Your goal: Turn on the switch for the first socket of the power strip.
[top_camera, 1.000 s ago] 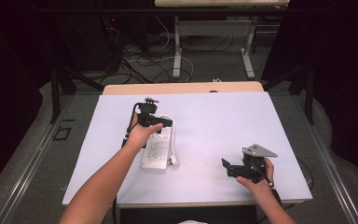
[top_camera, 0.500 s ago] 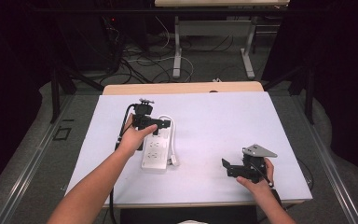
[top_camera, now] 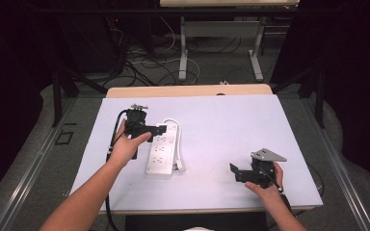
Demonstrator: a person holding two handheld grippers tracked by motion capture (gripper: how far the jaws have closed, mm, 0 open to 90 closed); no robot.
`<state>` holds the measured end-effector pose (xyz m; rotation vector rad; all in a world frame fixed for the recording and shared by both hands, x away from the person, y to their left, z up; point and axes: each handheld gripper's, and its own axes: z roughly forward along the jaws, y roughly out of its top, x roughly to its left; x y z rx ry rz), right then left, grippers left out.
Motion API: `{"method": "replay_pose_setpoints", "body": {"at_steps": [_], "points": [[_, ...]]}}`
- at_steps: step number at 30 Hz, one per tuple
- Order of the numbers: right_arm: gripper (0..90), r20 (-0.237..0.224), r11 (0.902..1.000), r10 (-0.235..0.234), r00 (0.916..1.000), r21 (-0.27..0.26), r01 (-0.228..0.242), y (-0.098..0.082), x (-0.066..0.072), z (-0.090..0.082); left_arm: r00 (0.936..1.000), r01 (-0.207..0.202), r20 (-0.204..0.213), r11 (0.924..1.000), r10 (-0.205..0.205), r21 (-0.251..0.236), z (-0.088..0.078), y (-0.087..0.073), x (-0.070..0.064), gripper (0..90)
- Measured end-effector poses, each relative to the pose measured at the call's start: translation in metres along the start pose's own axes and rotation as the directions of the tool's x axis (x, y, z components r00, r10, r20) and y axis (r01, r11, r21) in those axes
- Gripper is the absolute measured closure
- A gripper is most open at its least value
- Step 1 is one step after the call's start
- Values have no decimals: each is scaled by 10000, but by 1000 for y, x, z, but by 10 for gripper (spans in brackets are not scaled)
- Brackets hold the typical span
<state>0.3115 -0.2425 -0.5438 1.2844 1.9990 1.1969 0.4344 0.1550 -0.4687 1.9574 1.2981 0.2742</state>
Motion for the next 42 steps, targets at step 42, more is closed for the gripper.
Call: {"method": "replay_pose_setpoints", "body": {"at_steps": [42], "points": [[70,137,9996,-209,9997,203,207,1,1,-4,9960,899,144,9828,-887,-1612,-83,-83,26,63]]}}
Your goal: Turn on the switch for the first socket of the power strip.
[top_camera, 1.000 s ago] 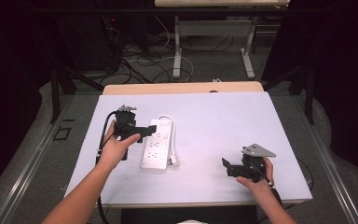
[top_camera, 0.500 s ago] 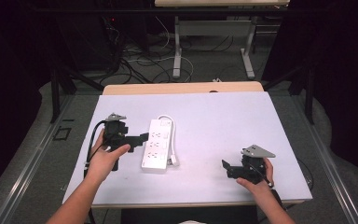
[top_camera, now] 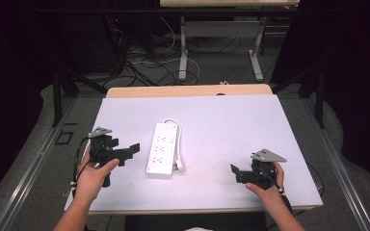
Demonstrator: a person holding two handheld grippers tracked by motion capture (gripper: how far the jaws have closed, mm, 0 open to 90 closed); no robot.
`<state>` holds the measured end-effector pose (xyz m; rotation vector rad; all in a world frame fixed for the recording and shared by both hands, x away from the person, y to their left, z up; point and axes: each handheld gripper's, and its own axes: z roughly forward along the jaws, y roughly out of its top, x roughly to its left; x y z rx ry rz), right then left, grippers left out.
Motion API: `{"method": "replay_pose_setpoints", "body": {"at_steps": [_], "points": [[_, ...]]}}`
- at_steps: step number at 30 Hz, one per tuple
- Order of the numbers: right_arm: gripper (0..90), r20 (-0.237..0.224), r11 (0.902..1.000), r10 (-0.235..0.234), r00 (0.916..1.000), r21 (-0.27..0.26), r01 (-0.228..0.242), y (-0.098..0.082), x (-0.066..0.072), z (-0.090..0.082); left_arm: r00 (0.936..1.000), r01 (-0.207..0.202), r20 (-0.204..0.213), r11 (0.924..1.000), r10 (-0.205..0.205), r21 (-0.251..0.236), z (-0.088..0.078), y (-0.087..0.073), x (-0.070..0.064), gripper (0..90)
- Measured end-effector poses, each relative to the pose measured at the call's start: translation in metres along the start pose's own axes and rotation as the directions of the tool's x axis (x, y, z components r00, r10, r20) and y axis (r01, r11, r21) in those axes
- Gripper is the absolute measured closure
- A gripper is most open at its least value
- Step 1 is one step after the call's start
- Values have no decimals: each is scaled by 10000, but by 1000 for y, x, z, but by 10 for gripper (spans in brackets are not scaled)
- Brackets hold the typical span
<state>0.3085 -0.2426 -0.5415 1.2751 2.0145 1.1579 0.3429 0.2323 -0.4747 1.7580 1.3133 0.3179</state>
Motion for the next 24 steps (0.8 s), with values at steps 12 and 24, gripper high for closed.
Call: {"method": "replay_pose_setpoints", "body": {"at_steps": [12,24], "points": [[72,75,9999,107,9999,-34,-107,-1,-3,0,9974,721,-51,9964,-724,-454,1,-34,28,62],[72,97,9997,253,9996,-25,-253,0,-3,0,9965,573,-577,9971,-602,-494,6,-57,48,63]]}}
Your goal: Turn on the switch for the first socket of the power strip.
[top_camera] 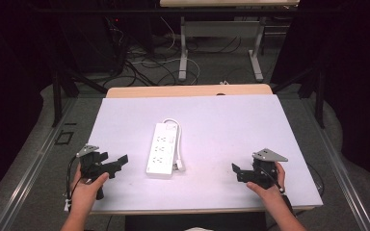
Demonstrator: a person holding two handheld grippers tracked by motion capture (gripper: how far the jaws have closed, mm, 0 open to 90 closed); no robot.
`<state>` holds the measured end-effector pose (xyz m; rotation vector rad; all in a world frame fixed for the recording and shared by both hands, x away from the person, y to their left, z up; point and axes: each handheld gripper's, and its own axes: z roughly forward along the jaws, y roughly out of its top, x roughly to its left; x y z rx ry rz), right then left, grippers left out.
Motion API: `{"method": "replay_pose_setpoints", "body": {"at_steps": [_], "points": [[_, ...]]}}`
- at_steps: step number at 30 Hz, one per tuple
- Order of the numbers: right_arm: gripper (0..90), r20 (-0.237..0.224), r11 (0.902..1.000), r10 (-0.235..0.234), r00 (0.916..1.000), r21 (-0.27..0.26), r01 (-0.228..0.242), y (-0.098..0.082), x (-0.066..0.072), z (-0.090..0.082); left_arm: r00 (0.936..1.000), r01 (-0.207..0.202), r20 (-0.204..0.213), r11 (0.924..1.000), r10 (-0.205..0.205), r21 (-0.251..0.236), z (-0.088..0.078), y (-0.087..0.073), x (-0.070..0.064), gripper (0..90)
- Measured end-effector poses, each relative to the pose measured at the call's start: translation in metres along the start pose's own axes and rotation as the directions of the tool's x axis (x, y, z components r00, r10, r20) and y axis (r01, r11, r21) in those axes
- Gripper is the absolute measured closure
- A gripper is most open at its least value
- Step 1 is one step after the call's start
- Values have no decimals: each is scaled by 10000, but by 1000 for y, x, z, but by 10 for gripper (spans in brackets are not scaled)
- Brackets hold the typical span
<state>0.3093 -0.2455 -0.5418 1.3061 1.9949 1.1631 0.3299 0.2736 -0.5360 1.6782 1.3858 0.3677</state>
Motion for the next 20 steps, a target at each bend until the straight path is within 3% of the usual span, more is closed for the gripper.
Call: {"method": "replay_pose_setpoints", "body": {"at_steps": [4,8,15,20], "points": [[73,-71,10000,-74,9999,10,74,0,0,0,9995,-132,-298,9999,135,111,2,-3,1,63],[73,-20,9999,-118,9999,-4,118,0,0,1,9970,-558,-525,9982,570,239,5,-6,4,63],[73,-12,9999,-104,9999,-4,104,0,0,2,9956,-705,-589,9965,730,446,10,-8,4,63],[73,-106,9999,-106,9999,43,106,0,-1,2,9963,-591,-597,9972,618,464,10,-9,6,63]]}}
